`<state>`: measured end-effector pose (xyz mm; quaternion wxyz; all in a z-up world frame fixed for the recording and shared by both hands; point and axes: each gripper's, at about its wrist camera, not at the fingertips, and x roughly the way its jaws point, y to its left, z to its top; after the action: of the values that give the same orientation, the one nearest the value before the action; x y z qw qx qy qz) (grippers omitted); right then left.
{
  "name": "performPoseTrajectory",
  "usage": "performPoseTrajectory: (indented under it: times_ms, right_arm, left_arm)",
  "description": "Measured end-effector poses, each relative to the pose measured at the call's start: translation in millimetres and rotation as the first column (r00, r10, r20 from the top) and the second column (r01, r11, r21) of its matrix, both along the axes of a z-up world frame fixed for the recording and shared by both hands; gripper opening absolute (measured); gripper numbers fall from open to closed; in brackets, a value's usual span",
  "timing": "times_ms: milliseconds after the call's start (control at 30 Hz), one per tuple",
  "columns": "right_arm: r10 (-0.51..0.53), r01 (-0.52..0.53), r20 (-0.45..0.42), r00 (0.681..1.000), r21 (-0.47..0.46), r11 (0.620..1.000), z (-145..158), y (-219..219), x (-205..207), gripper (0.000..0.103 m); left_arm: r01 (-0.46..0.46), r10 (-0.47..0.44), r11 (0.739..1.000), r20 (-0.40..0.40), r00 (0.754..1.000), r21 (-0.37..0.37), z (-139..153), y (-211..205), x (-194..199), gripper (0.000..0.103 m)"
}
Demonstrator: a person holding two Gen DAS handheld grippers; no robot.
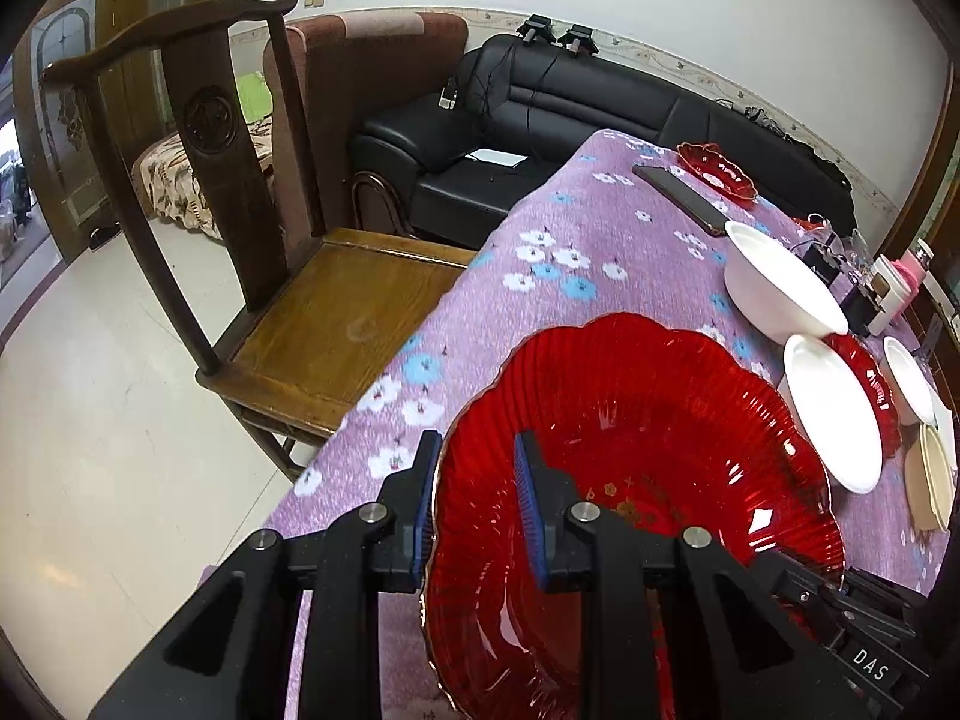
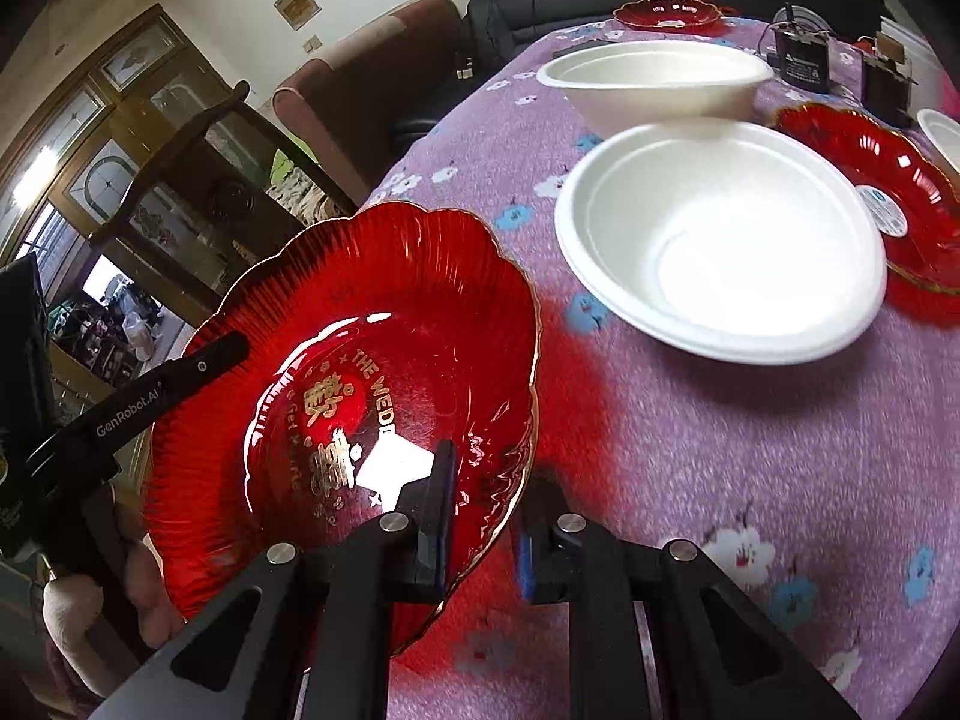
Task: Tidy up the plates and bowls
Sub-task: 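Lower the red plate onto the table edge by the chair, open right gripper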
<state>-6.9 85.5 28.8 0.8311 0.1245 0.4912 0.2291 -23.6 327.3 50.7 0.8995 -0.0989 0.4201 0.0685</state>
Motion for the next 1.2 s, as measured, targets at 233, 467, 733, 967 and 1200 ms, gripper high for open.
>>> performPoseTrajectory:
  times_ms: [233,467,733,967,1200]
  right_arm:
    - [-0.001,0.001,-0.008,1.0,-0.002,1.0,-4.4,6.9,0.8,0.018]
    - [0.005,-0.005,0.01,1.0,-0.011,1.0,-2.3,18.4,2.2,0.019]
    - [0.016,-0.017,0.029,0.999,0.033,0.999,0.6,13.1,-3.4,0.023]
    - [0.026,-0.027,0.04,0.999,0.042,0.999,-1.9,5.5,-10.4,0.029]
    - [0.035,-0.04,0.08,0.996,0.07,0.997,4.4,-26.3,-36.1,0.044]
  left_arm:
    - [-0.005,0.005,1.0,-0.013,1.0,-0.015,-9.2,-1.4,-6.0,0.024]
    - [-0.022,0.021,1.0,-0.052,0.998,-0.018,-21.4,2.8,-5.3,0.025]
    - [-0.018,0.017,0.998,-0.018,1.0,-0.062,-11.7,4.1,-19.2,0.049]
    - [-0.044,0.046,0.997,0.032,0.998,-0.069,2.7,4.4,-41.2,0.061]
    - [-0.055,0.061,0.995,0.059,0.996,-0.086,19.7,-0.4,-59.8,0.068]
